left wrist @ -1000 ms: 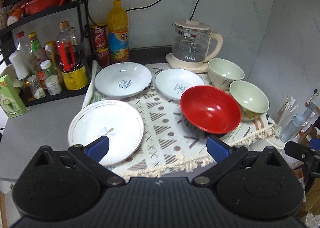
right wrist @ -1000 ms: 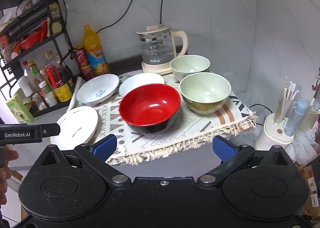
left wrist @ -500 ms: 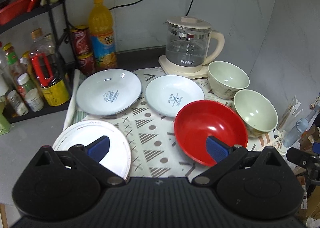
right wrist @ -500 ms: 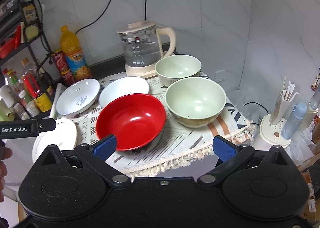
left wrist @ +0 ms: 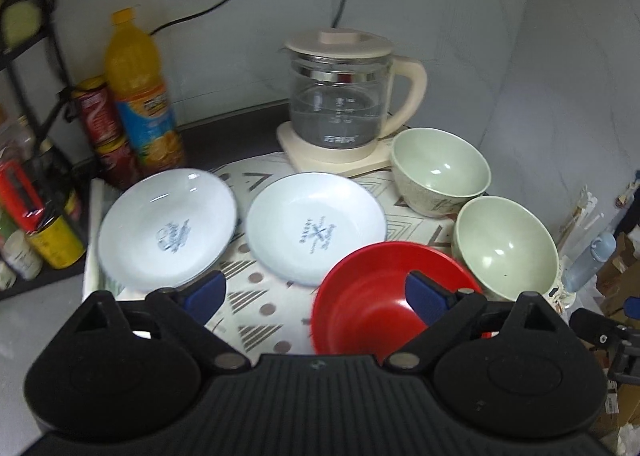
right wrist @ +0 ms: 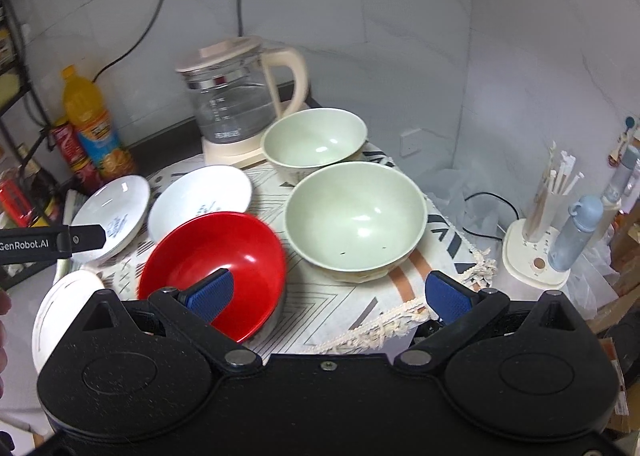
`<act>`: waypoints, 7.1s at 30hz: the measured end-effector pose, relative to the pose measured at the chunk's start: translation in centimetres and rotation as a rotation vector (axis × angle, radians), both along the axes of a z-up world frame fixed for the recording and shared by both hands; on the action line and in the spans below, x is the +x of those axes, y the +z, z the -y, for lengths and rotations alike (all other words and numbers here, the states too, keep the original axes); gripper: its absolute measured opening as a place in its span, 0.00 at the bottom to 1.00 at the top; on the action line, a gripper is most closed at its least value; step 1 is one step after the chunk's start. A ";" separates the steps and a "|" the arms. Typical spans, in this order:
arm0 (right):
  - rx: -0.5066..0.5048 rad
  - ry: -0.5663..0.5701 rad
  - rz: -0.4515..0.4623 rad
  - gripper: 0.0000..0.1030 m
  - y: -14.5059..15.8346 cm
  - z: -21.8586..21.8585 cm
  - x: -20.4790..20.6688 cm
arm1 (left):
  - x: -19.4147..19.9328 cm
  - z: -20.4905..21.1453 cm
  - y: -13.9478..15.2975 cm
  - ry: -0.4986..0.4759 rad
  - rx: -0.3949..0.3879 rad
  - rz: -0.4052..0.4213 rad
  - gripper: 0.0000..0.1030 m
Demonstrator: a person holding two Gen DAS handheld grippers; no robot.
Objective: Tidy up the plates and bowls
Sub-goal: 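Move the right tool toward the large pale green bowl, then close the right tool on the rim of the large green bowl, then lift the green bowl with the right tool and carry it over the red bowl, then lower the green bowl into the red bowl and open the right tool, then move the right tool to the smaller pale green bowl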
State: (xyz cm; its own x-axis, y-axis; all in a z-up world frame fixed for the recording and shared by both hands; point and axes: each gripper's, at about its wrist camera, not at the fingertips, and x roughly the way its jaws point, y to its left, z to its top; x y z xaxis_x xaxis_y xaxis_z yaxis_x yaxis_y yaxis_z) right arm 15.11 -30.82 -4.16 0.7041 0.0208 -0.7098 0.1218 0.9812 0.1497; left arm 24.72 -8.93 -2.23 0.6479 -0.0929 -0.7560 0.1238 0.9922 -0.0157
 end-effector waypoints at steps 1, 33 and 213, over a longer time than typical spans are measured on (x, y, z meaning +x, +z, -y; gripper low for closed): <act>0.002 -0.010 -0.006 1.00 -0.2 0.2 0.3 | 0.5 0.3 -0.1 -0.010 -0.007 -0.004 0.93; 0.107 -0.249 -0.131 0.55 -5.8 4.4 6.9 | 11.2 9.1 -6.7 -0.334 -0.136 -0.197 0.54; 0.122 0.092 -0.056 0.82 -2.6 0.9 11.8 | 9.9 1.4 -4.8 0.094 -0.205 -0.265 0.66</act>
State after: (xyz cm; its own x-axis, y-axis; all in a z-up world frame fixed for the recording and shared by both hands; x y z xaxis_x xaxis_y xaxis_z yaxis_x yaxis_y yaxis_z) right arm 26.86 -31.69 -6.72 0.6547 0.1724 -0.7360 0.0434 0.9635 0.2642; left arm 34.63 -10.32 -7.03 0.4442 -0.2098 -0.8710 -0.0030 0.9718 -0.2356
